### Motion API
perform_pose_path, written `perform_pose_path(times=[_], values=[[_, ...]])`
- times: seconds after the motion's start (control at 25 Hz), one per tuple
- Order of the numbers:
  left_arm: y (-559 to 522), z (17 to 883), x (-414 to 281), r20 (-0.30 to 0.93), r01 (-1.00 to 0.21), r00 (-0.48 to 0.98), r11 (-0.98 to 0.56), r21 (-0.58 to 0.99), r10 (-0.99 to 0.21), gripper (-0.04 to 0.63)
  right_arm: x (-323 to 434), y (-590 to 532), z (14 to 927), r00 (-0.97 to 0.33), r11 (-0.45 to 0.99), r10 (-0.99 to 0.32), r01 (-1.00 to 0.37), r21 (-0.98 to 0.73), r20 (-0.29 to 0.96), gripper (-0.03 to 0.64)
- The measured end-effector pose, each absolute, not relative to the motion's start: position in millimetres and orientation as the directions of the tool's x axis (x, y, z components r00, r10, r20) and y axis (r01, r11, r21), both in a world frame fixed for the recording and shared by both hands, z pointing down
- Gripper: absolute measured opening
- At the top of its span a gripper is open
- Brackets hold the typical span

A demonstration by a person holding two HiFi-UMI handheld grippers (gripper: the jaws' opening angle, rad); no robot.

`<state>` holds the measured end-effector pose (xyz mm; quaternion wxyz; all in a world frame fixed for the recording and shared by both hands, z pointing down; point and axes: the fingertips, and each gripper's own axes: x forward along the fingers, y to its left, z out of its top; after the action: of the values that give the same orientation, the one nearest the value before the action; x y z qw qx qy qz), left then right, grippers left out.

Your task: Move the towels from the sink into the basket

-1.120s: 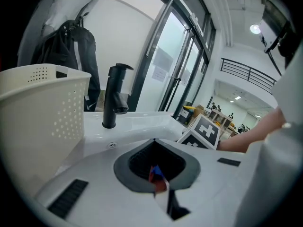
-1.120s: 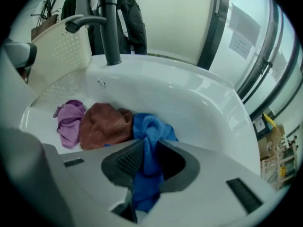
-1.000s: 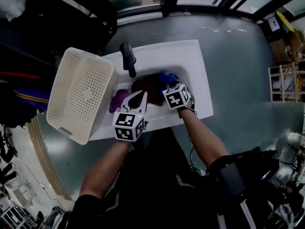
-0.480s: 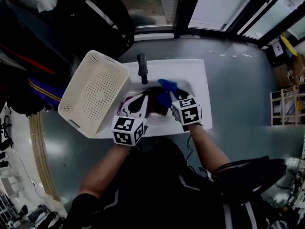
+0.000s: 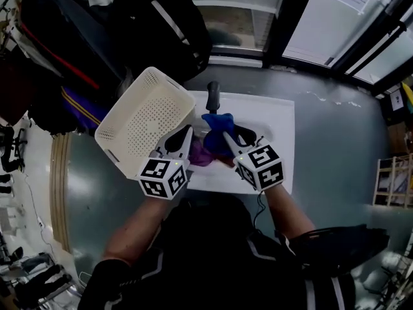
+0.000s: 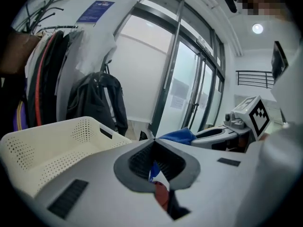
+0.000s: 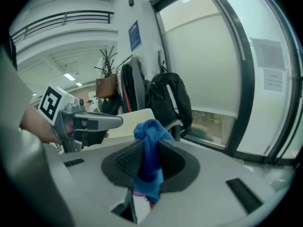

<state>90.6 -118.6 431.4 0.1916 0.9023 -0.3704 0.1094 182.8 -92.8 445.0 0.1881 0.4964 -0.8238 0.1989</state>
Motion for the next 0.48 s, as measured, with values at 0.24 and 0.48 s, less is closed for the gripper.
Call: perform_pose_path(times=[0.24,0.48], values=[[-125.3,415.4,63.6,0.327,-0.781,0.624,-0.586,0.218,-0.71,0.006,142.9,-112.2,414.8,-0.603,0.616,-0.661,-0.776,-0.136,0.446,0.091],[-144.4,404.8,22.3,0.309,-0.839,0.544,-0.499,0.218,-0.78,0.006,98.4,-138.7,383.1,-0.703,0.723,-0.6,-0.681,-0.118,0.381,0.091]])
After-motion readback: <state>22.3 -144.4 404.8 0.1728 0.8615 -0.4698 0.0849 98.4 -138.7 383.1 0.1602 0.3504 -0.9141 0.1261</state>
